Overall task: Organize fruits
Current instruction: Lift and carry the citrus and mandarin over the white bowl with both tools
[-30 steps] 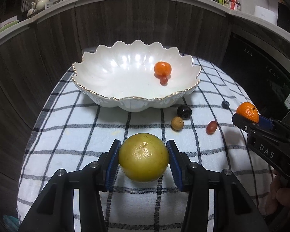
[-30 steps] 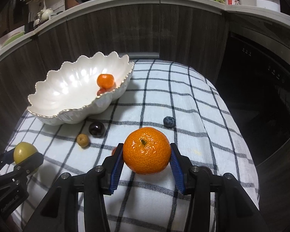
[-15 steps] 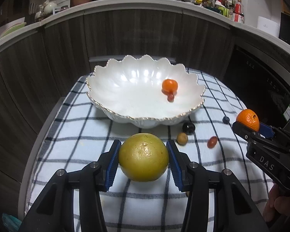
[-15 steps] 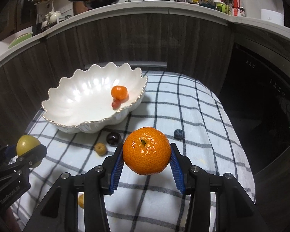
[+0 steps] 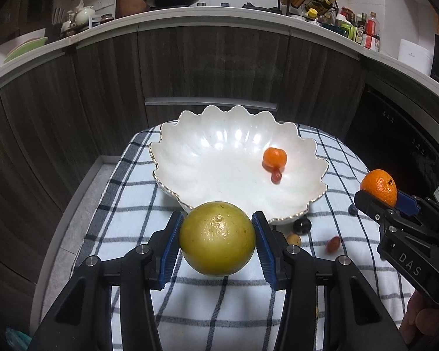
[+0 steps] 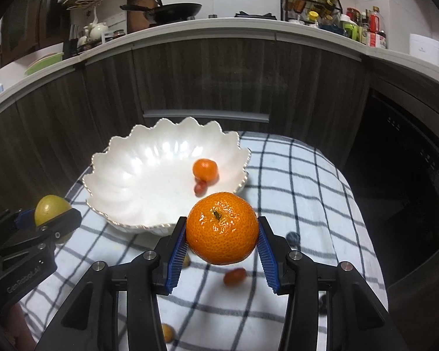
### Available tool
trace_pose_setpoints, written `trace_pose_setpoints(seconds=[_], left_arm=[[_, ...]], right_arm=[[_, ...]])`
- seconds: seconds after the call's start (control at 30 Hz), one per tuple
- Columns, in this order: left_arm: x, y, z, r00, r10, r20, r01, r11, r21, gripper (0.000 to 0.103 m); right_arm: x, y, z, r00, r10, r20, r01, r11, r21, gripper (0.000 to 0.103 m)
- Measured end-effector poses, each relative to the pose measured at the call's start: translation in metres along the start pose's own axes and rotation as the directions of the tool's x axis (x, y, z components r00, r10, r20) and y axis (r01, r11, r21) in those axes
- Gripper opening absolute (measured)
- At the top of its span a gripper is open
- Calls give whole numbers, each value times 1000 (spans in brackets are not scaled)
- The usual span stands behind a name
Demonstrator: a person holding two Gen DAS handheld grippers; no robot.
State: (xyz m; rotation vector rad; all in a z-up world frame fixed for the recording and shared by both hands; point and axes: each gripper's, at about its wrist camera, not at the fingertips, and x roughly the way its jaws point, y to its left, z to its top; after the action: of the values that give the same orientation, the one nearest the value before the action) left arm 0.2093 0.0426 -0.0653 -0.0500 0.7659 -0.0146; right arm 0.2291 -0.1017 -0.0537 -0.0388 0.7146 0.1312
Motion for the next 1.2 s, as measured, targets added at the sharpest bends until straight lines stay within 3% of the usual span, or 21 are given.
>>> trace_pose_setpoints(seconds=[0.5,0.73,1.2], left_arm=[[22,19,34,1000,7,1,-7,1000,3,47],[38,29,48,1000,-23,-19,23,1000,-5,47],[75,38,65,999,-35,-41,36,999,18,47]], right_arm=[[20,19,29,999,32,18,-31,999,-36,47],[33,29,43,999,45,24,-44,998,-51,47],[63,46,50,998,64,-22,-65,995,-71,47]])
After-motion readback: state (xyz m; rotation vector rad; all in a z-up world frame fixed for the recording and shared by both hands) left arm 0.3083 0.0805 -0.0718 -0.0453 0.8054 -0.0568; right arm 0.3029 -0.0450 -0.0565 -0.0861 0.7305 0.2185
